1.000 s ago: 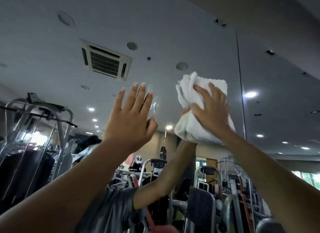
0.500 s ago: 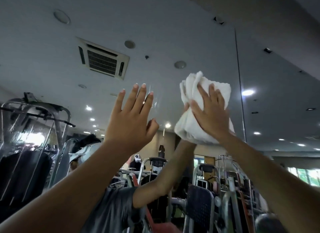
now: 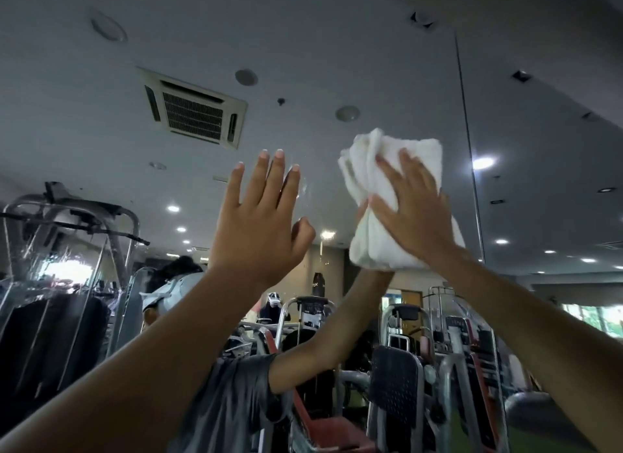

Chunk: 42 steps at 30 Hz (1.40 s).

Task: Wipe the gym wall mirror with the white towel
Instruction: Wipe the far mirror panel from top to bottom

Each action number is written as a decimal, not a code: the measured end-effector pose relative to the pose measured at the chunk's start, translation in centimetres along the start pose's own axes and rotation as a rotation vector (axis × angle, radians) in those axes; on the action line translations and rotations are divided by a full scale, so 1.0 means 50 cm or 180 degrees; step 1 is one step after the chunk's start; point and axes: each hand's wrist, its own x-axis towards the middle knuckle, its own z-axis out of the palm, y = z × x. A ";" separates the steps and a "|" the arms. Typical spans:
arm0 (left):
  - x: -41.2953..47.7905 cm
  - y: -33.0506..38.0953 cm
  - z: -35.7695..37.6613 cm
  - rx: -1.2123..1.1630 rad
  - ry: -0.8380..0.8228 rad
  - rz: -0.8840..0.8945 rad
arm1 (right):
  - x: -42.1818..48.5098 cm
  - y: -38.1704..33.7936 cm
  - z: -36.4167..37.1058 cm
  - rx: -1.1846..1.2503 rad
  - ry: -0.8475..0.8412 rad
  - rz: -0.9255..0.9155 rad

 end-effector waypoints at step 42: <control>-0.023 -0.003 0.000 -0.0084 0.0177 0.0038 | -0.153 -0.059 0.007 0.0278 -0.0081 -0.1020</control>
